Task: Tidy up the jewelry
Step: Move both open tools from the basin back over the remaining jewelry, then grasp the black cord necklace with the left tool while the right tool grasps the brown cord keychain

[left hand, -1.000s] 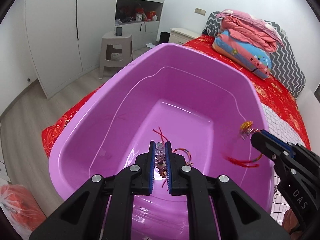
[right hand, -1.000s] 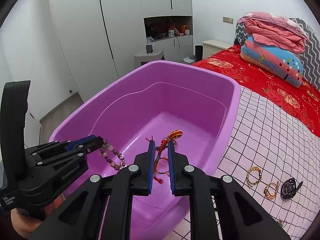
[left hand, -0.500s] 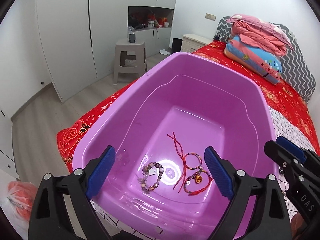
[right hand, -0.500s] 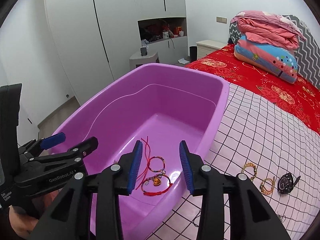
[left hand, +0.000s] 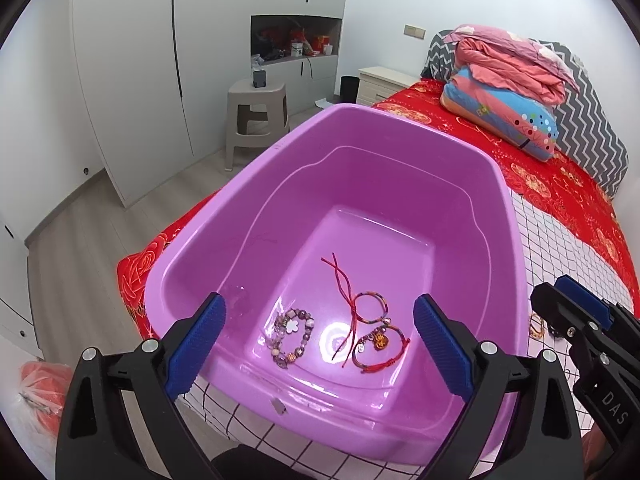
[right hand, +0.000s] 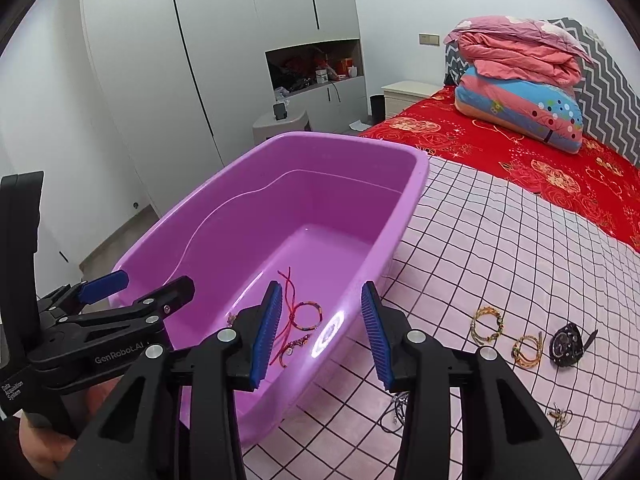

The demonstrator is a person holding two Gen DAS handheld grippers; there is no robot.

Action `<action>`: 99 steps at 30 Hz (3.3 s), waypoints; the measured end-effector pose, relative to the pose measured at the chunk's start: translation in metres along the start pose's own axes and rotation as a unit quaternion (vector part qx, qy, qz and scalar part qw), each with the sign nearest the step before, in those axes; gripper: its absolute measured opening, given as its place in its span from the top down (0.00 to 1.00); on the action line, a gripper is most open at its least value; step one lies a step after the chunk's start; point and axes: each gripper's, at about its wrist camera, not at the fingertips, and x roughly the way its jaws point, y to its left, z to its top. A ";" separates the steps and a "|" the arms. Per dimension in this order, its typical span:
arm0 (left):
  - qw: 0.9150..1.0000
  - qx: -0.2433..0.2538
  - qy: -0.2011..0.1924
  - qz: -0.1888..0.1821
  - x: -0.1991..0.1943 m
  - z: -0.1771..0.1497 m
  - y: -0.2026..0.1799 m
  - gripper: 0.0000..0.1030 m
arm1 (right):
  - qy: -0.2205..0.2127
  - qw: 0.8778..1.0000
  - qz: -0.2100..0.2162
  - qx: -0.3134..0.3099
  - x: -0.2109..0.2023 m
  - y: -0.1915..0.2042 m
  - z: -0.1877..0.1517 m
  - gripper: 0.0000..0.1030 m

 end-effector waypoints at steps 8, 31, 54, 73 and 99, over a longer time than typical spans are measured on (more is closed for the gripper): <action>1.000 0.014 0.002 -0.001 -0.012 -0.010 -0.018 0.09 | -0.001 1.000 -0.002 0.019 -0.019 -0.017 -0.017 0.60; 0.996 0.072 -0.008 -0.058 -0.053 -0.063 -0.089 0.09 | 0.008 0.996 -0.043 0.079 -0.082 -0.085 -0.106 0.53; 0.980 0.158 0.030 -0.118 -0.050 -0.128 -0.182 0.08 | 0.032 0.976 -0.119 0.180 -0.124 -0.186 -0.210 0.51; 0.983 0.142 0.085 -0.082 0.053 -0.154 -0.200 0.08 | 0.055 0.964 -0.130 0.225 -0.060 -0.250 -0.239 0.51; 0.986 0.122 0.096 -0.059 0.142 -0.140 -0.204 0.08 | 0.086 0.961 -0.184 0.187 0.020 -0.287 -0.215 0.34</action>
